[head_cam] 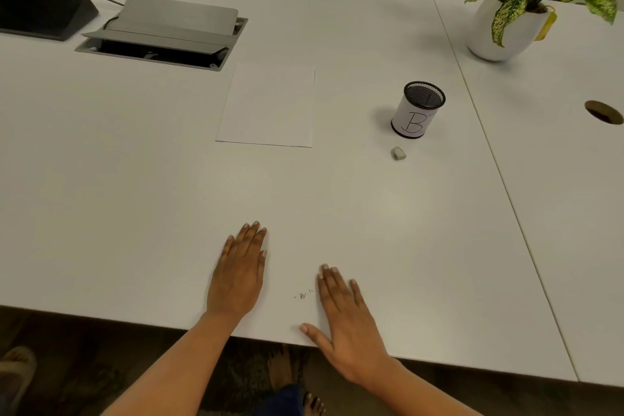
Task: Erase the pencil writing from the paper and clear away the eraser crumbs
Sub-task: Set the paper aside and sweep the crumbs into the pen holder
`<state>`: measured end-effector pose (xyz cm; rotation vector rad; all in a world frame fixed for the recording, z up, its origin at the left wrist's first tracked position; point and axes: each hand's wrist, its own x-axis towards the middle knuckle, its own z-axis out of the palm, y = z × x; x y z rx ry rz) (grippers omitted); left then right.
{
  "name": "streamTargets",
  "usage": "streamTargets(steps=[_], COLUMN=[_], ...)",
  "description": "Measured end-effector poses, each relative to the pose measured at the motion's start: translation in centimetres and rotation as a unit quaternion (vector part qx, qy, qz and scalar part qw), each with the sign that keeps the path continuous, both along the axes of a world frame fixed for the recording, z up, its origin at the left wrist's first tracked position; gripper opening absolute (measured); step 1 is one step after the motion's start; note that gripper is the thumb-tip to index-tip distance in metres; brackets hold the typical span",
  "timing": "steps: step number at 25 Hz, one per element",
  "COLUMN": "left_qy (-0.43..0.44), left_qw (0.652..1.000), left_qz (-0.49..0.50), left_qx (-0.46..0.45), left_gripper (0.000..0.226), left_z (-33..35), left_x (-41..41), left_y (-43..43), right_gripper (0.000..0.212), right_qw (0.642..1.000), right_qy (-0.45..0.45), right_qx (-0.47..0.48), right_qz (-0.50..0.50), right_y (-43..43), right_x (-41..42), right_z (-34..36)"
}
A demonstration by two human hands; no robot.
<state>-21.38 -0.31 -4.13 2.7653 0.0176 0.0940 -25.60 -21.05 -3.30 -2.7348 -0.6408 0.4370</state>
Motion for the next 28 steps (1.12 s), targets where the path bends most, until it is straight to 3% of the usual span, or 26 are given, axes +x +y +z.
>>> streamTargets(steps=[4,8,15,18,23,28], left_qy=[-0.004,-0.007,-0.01,0.014,0.025,0.028], left_qw=[1.0,0.999,0.995,0.989,0.984,0.982], left_qz=[0.002,0.05,0.093,0.128,0.155,0.157], left_qx=[0.004,-0.006,0.039,0.068,0.081,0.103], left_gripper=[0.084,0.046,0.053,0.059,0.065,0.078], left_z=[0.6,1.0,0.6,0.0,-0.8,-0.3], left_x=[0.1,1.8,10.2,13.3,15.0,14.8], left_y=[-0.2,-0.8,-1.0,-0.8,-0.7,-1.0], right_gripper=[0.069,0.063,0.07,0.071,0.082,0.101], right_qw=[0.997,0.979,0.937,0.897,0.799,0.735], right_qy=[0.029,0.087,0.014,-0.035,-0.088,-0.104], right_qx=[0.063,0.173,0.25,0.28,0.343,0.377], right_qz=[0.023,-0.07,-0.243,-0.339,-0.487,-0.554], right_y=[0.9,0.9,-0.8,-2.8,-6.1,-7.7], right_x=[0.0,2.1,12.7,19.4,28.8,35.0], right_z=[0.5,1.3,2.0,2.9,3.9,3.7])
